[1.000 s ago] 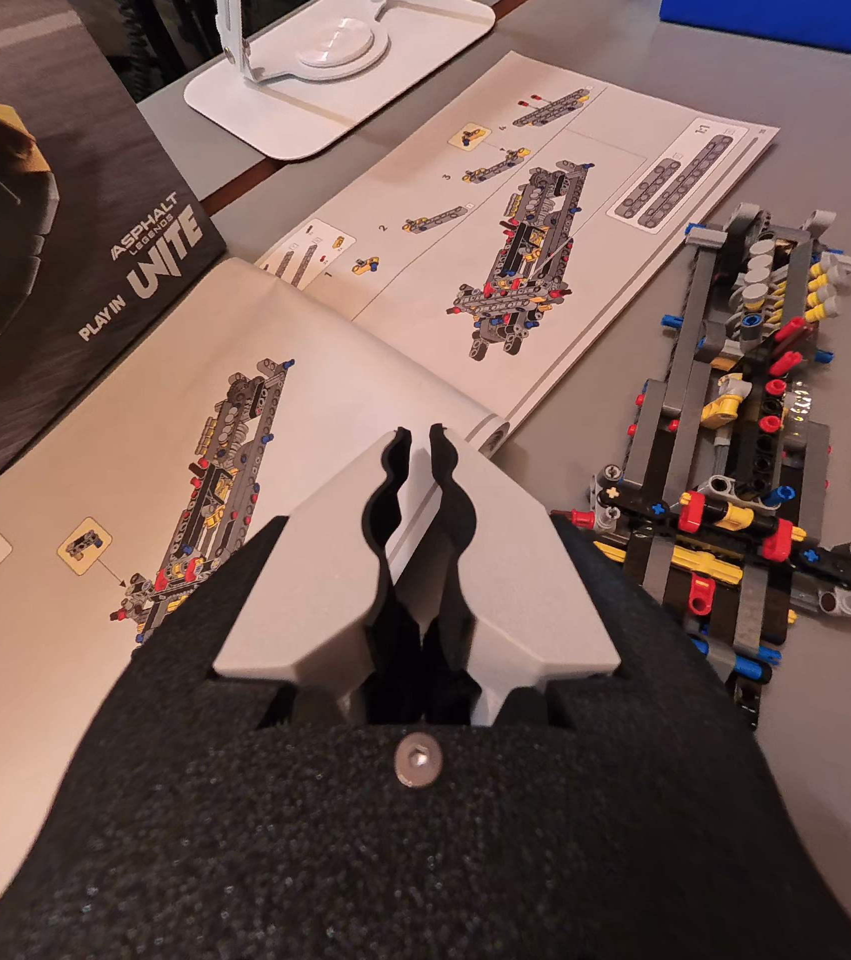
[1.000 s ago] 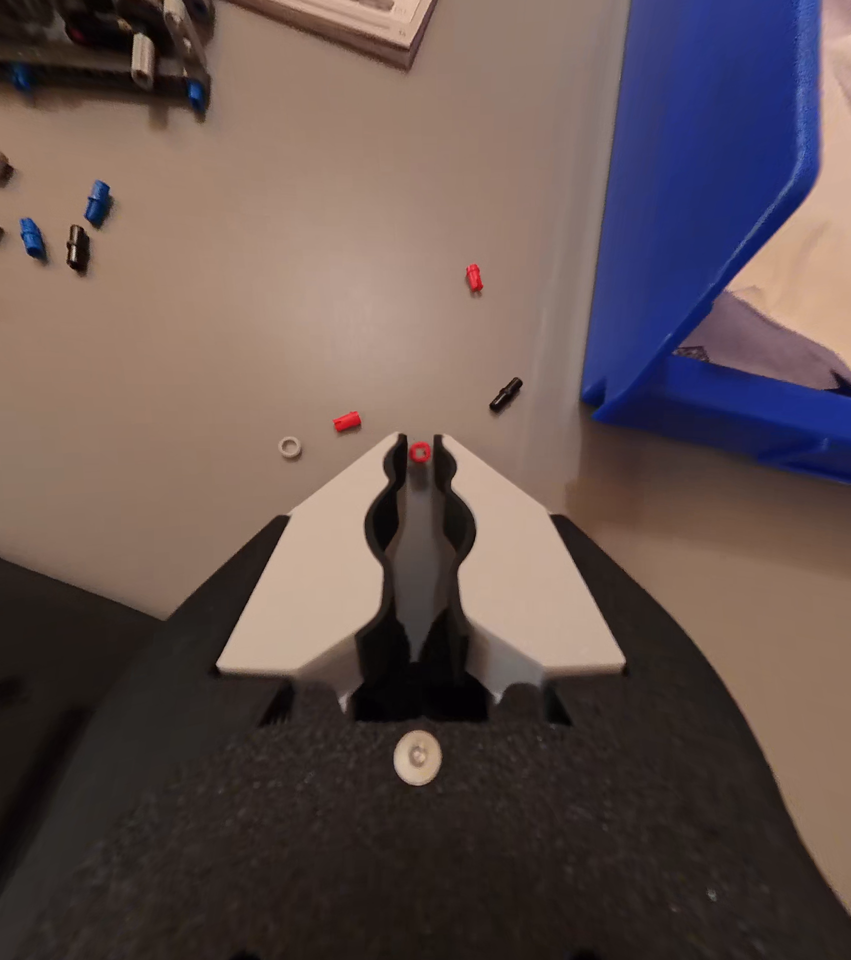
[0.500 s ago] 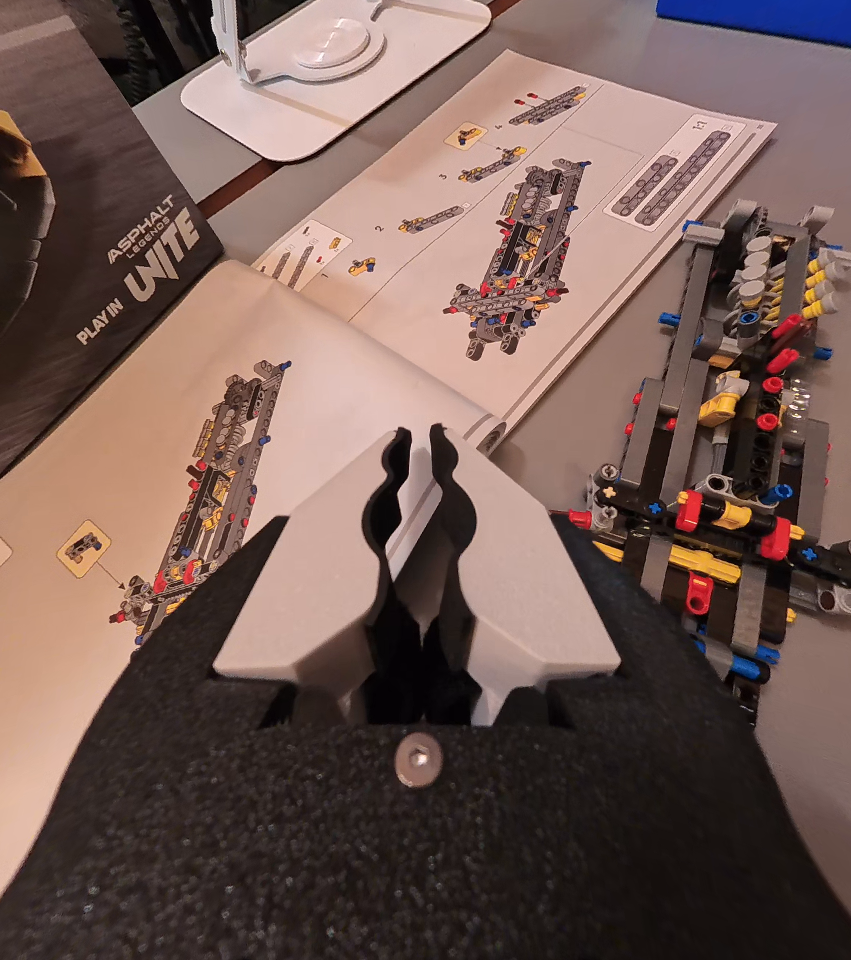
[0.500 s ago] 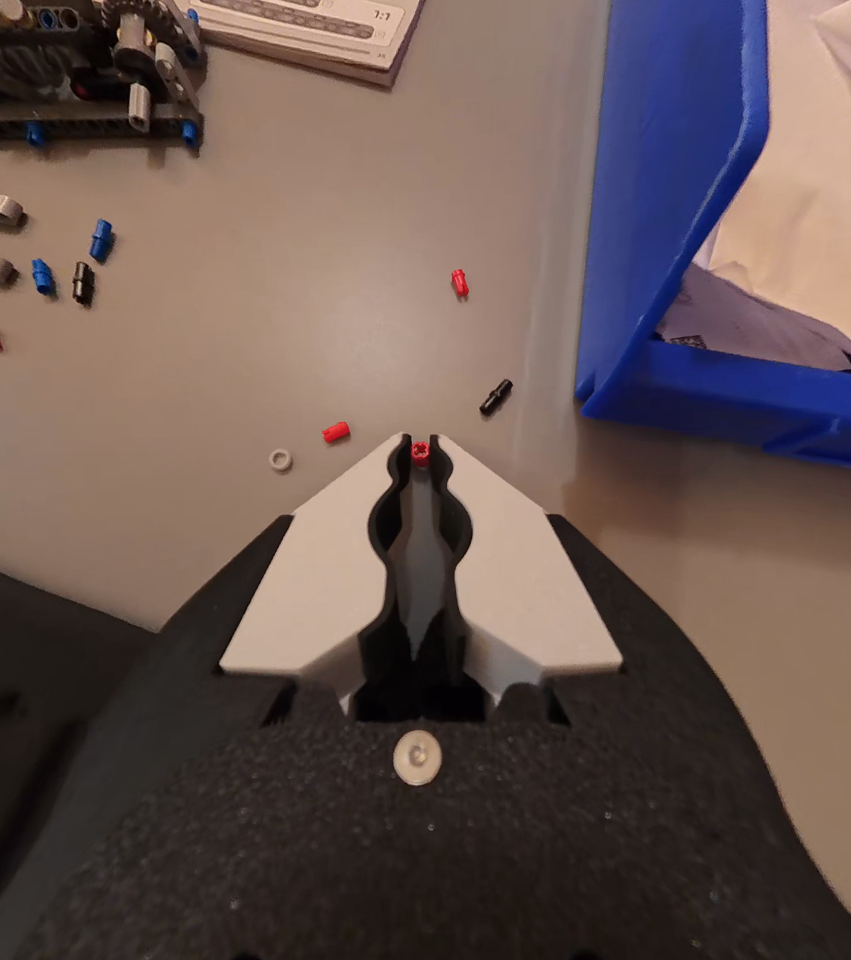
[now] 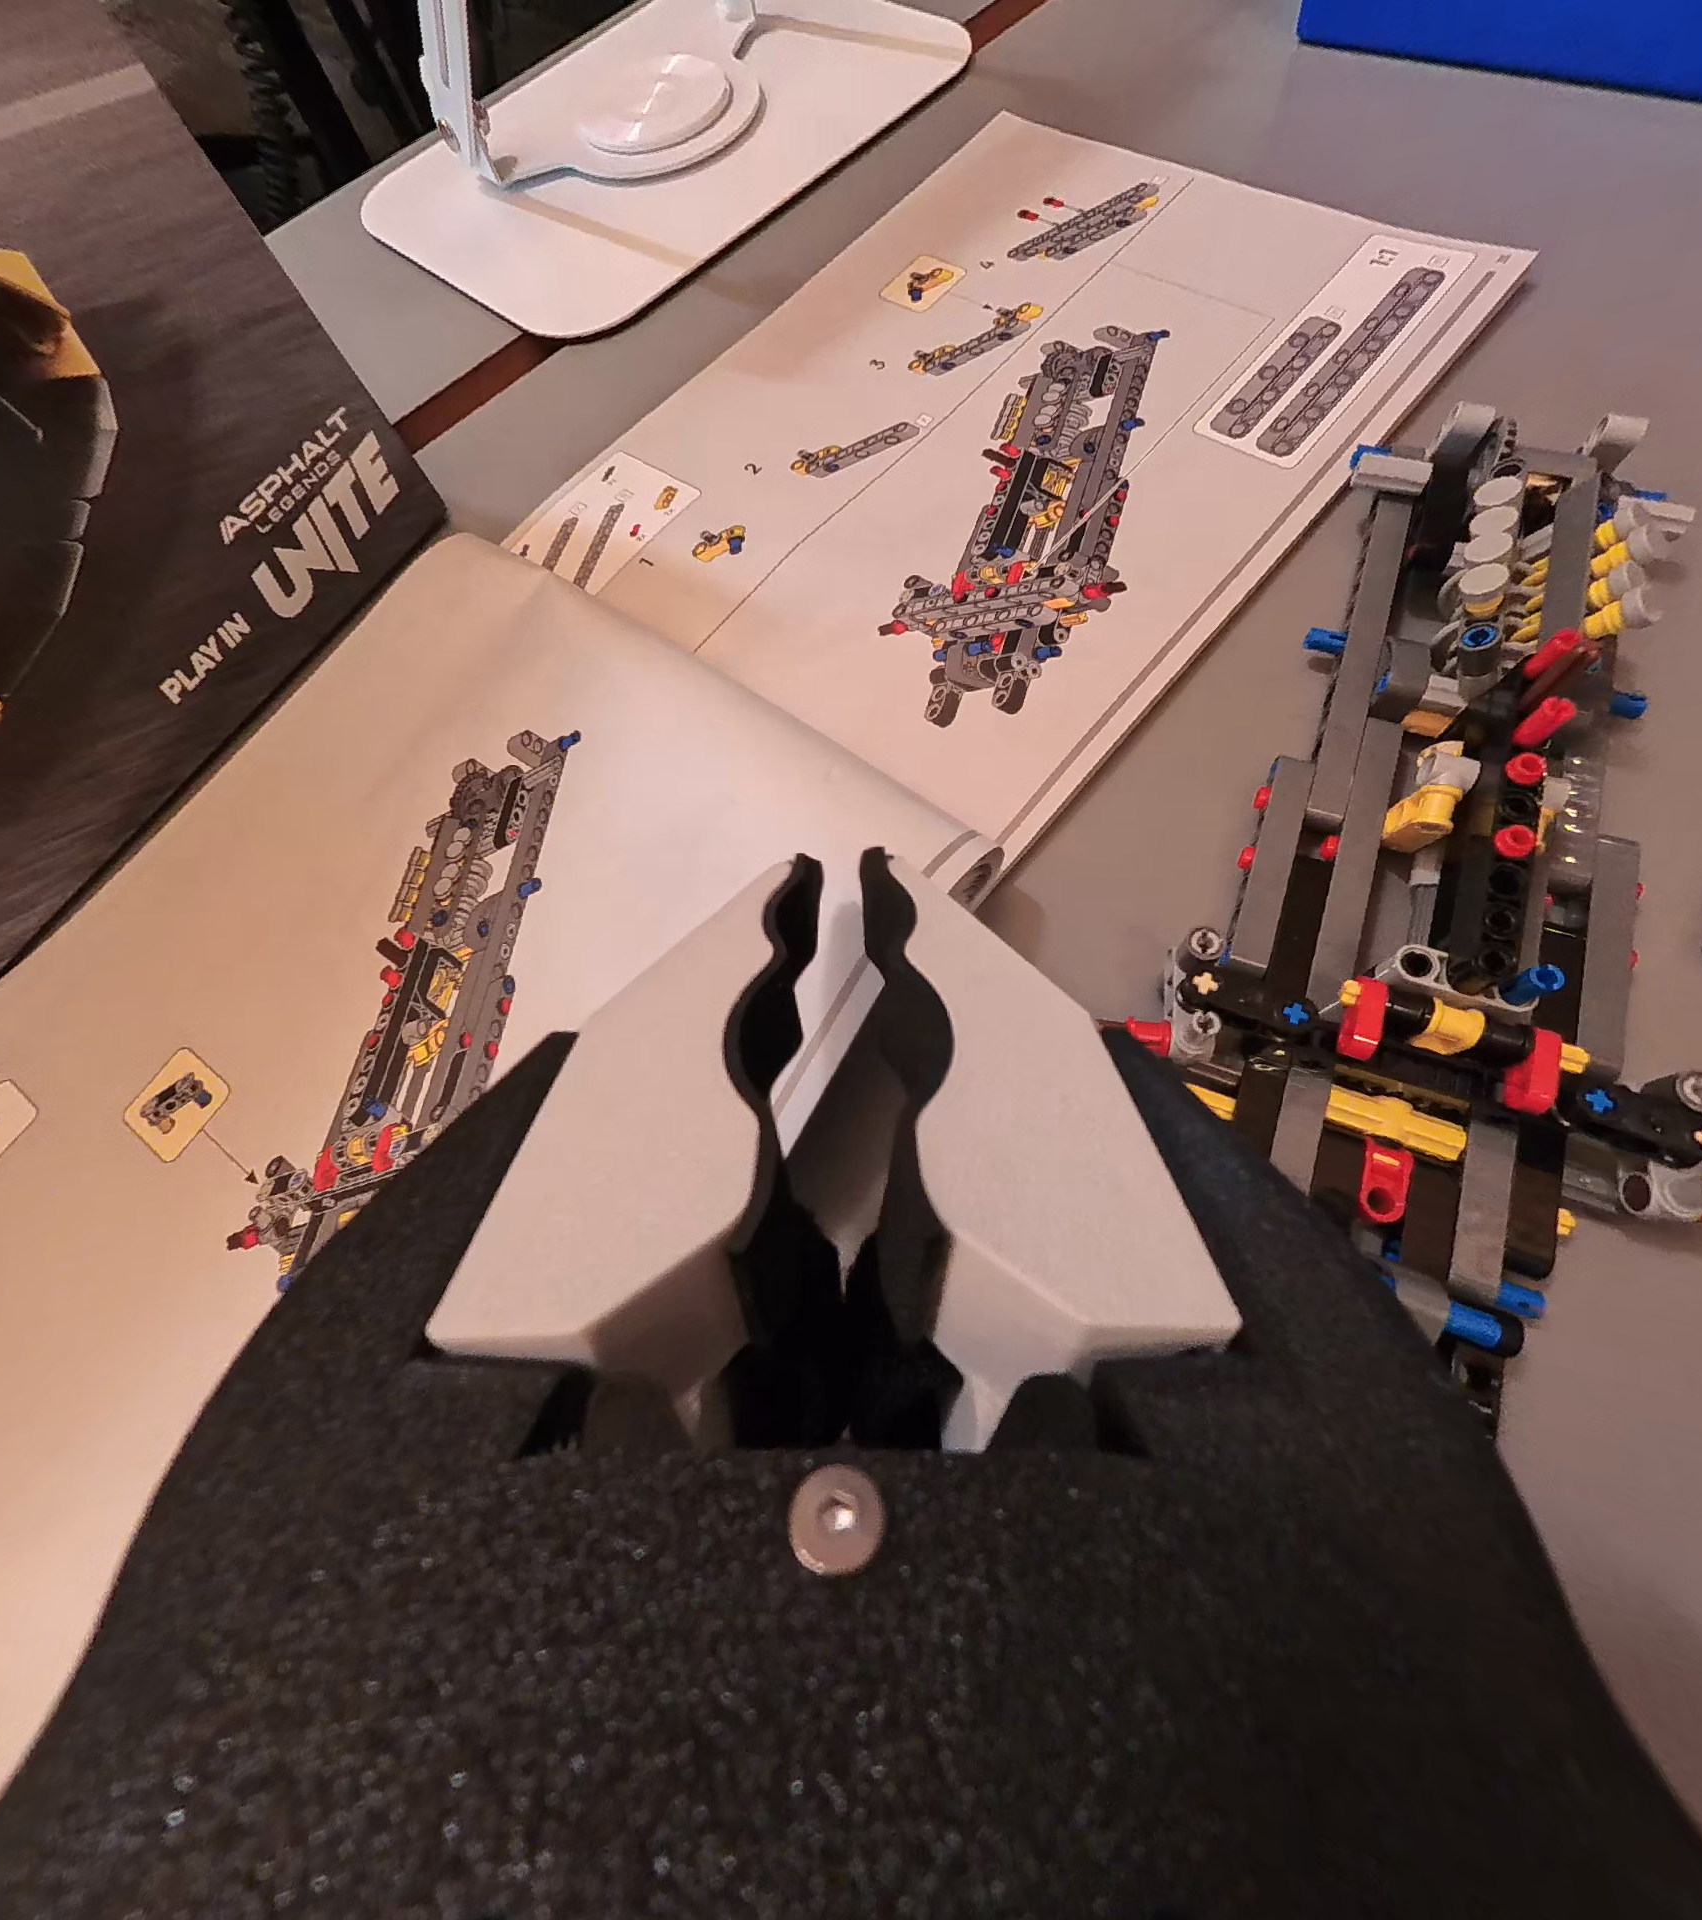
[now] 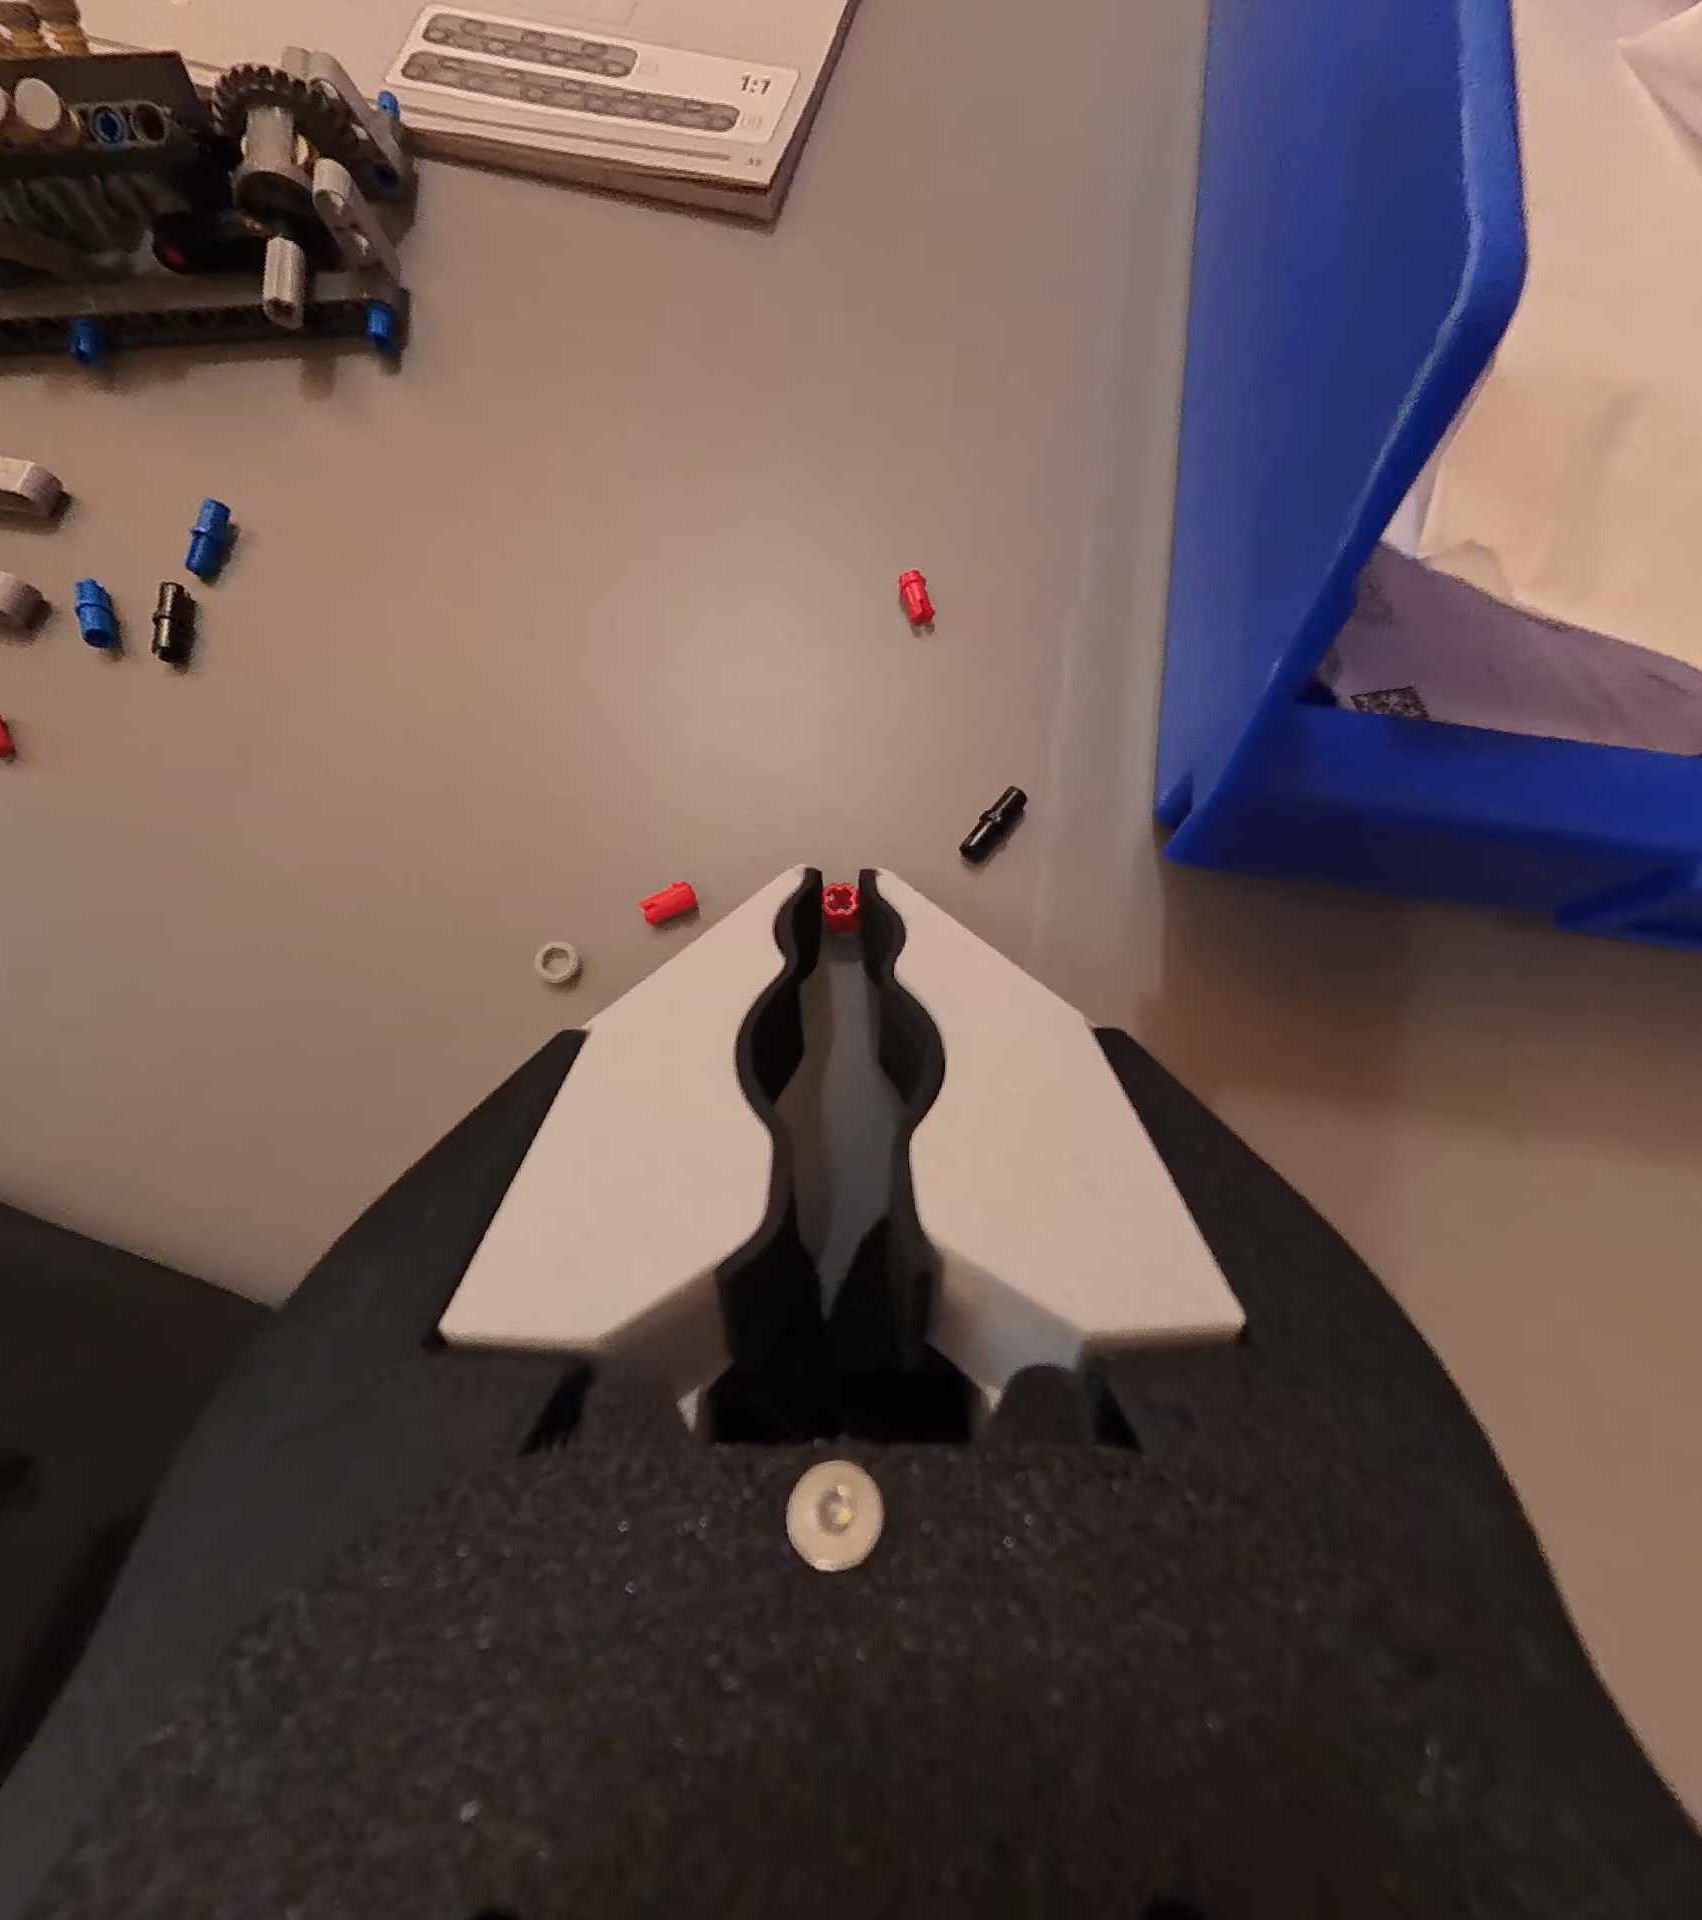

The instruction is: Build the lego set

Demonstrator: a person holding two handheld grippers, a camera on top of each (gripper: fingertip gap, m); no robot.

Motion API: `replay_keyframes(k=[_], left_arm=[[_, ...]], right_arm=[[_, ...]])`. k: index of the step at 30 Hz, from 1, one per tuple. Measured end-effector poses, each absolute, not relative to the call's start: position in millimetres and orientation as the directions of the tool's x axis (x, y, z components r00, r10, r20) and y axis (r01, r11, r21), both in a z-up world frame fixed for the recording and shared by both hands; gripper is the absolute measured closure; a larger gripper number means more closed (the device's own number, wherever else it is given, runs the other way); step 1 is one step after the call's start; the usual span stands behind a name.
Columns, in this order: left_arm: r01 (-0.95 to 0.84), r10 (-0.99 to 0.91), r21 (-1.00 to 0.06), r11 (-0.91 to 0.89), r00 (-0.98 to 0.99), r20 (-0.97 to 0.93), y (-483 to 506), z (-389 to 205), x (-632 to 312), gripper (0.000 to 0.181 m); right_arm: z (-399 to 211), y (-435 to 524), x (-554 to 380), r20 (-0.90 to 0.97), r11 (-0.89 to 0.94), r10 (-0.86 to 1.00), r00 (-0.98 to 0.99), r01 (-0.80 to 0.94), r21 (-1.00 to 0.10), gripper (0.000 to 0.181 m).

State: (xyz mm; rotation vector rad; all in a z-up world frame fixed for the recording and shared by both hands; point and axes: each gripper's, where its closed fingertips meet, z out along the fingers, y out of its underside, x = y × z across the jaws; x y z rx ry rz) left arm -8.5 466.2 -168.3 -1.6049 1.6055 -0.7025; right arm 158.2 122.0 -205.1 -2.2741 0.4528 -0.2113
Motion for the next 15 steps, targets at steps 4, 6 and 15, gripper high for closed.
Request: replay_keyframes(k=[4, 6, 15], left_arm=[[-0.586, -0.99, -0.807, 0.072, 0.058, -0.131, 465.1, -169.5, -8.5, 0.175], [-0.584, -0.989, -0.809, 0.074, 0.059, -0.133, 465.3, -168.7, -8.6, 0.175], [-0.595, -0.99, -0.8, 0.082, 0.045, -0.135, 461.9, -174.2, -6.9, 0.175]], right_arm=[[-202.5, 121.8, 156.1, -0.006, -0.612, -0.381, 0.924, -0.257, -0.748, 0.165], [-195.7, 120.9, 151.1, -0.017, -0.595, -0.365, 0.931, -0.247, -0.765, 0.165], [-200.9, 131.3, 128.9, 0.034, -0.636, -0.24, 0.97, -0.131, -0.761, 0.158]])
